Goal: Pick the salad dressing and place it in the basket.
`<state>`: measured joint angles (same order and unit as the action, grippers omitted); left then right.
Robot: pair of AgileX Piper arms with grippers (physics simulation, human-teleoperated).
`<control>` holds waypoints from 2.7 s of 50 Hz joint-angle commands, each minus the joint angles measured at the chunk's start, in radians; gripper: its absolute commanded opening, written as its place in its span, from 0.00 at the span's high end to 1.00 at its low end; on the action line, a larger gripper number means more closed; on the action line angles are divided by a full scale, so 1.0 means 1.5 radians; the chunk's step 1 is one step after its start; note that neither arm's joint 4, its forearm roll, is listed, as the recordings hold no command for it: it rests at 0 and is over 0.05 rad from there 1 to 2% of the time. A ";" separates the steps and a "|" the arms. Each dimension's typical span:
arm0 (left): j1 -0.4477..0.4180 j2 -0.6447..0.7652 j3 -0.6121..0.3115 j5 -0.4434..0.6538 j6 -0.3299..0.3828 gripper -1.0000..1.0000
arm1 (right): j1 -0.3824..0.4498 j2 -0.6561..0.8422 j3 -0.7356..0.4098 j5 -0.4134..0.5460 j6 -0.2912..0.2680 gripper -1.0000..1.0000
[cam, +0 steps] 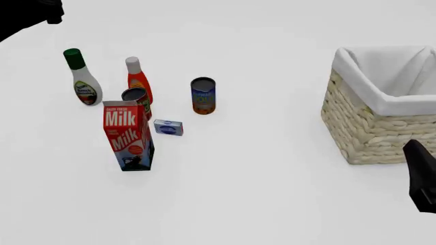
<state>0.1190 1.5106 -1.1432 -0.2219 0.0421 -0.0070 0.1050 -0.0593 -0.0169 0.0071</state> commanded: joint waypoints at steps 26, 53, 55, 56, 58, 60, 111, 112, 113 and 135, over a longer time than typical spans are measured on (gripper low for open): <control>0.042 0.276 -0.305 0.169 -0.021 0.00 | 0.005 0.008 0.001 -0.008 -0.002 0.00; 0.040 0.324 -0.317 0.182 -0.036 0.00 | 0.013 0.009 -0.002 -0.006 -0.004 0.00; 0.040 0.327 -0.314 0.182 -0.033 0.00 | 0.013 0.006 -0.002 -0.003 -0.004 0.00; 0.039 0.329 -0.313 0.181 -0.033 0.00 | 0.013 0.005 -0.002 -0.001 -0.004 0.00; 0.040 0.336 -0.314 0.185 -0.028 0.00 | 0.013 0.003 -0.002 0.002 -0.005 0.00; 0.040 0.336 -0.310 0.183 -0.025 0.00 | 0.013 -0.001 -0.003 0.005 -0.005 0.00; 0.048 0.413 -0.332 0.203 -0.062 0.00 | 0.014 -0.029 -0.004 0.034 -0.002 0.00; 0.048 0.414 -0.332 0.202 -0.062 0.00 | 0.014 -0.029 -0.003 0.034 -0.001 0.00; 0.048 0.415 -0.332 0.202 -0.061 0.00 | 0.014 -0.030 -0.003 0.034 -0.001 0.00; 0.055 0.381 -0.290 0.160 -0.058 1.00 | 0.014 -0.034 -0.002 0.037 0.000 0.00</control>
<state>0.1921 2.1178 -1.6046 0.0495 -0.0539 0.0145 0.0595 -0.0616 0.0337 0.0069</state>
